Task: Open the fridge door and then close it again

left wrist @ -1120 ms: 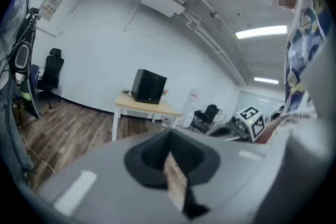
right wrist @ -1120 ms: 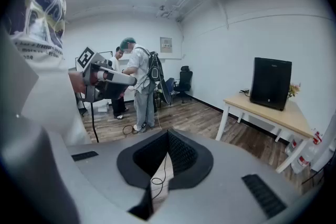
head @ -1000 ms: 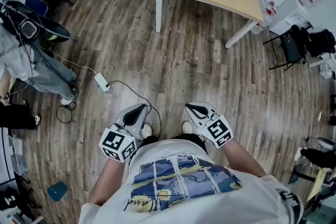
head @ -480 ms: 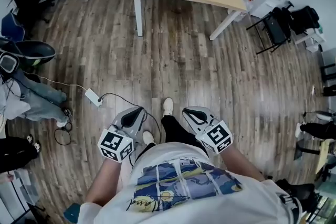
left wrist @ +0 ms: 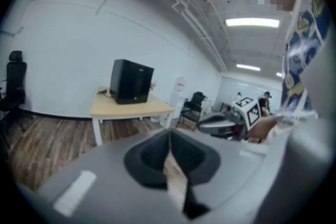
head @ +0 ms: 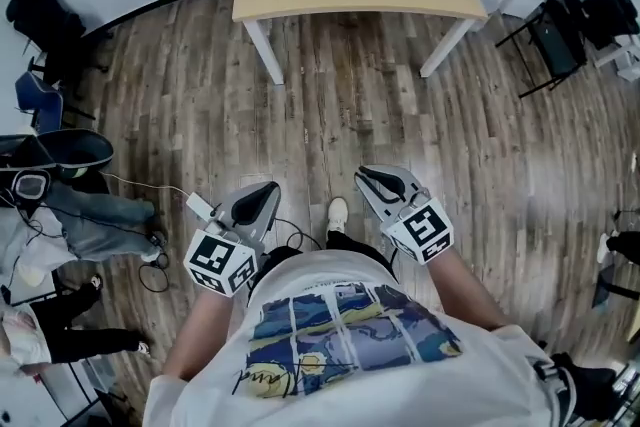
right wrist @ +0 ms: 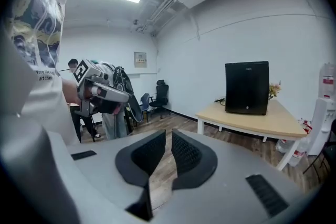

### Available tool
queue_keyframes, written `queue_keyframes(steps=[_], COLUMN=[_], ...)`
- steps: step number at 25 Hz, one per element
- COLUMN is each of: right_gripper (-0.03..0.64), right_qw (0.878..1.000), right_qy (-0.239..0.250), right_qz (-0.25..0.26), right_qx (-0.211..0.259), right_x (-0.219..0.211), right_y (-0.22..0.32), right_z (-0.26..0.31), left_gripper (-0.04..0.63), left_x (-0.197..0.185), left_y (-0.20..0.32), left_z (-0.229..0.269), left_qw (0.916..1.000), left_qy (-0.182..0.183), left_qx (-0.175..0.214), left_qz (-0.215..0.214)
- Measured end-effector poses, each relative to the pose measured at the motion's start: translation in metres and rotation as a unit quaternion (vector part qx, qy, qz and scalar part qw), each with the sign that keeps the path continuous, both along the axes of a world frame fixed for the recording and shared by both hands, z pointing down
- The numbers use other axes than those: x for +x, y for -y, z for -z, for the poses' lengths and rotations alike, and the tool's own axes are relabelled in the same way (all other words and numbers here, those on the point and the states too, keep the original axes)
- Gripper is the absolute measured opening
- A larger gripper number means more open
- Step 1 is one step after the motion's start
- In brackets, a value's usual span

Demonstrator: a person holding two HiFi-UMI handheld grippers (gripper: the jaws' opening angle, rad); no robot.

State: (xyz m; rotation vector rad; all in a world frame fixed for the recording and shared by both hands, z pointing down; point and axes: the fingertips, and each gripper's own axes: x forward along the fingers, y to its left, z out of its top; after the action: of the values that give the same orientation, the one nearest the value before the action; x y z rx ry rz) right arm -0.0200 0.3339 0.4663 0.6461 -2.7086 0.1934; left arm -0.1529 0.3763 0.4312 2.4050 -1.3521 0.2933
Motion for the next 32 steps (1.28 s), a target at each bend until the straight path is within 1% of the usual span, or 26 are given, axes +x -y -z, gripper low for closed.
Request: queue_keyframes(steps=[3,5,10,15,20,24,29,32], right_gripper=[0.017,0.017,0.016,0.015,0.016,0.017,0.017,0.017], right_qw=[1.000,1.000,1.000,0.999,0.997,0.992,0.989,0.987], right_qy=[0.008,0.010,0.000,-0.006,-0.023,-0.028,-0.049,-0.048], right_qz=[-0.009,-0.013,-0.015,-0.036,-0.075,-0.119,-0.139,-0.150], right_qx=[-0.004,-0.008,-0.019,-0.024,-0.009,-0.001,0.004,0.006], right_x=[0.017,0.025,0.032,0.028,0.028,0.026,0.006,-0.010], right_y=[0.041,0.054,0.074,0.116,0.168,0.218,0.276,0.305], right_z=[-0.001,-0.002,-0.010,-0.013,-0.007,0.009,0.021,0.022], left_gripper=[0.014,0.014,0.014,0.014,0.021,0.043,0.058,0.071], left_x=[0.010,0.021,0.041,0.039,0.017,-0.009,-0.050,-0.074], left_y=[0.046,0.067,0.112,0.180,0.262,0.345,0.450,0.506], left_z=[0.010,0.013,0.012,0.013,0.012,0.019,0.035,0.040], left_qw=[0.9999,0.9998,0.9994,0.9985,0.9970,0.9956,0.9933,0.9919], left_qy=[0.013,0.013,-0.006,-0.018,-0.026,-0.042,-0.048,-0.042], left_qx=[0.009,0.009,0.010,0.023,0.049,0.064,0.088,0.102], left_qz=[-0.005,-0.015,-0.034,-0.048,-0.054,-0.054,-0.057,-0.064])
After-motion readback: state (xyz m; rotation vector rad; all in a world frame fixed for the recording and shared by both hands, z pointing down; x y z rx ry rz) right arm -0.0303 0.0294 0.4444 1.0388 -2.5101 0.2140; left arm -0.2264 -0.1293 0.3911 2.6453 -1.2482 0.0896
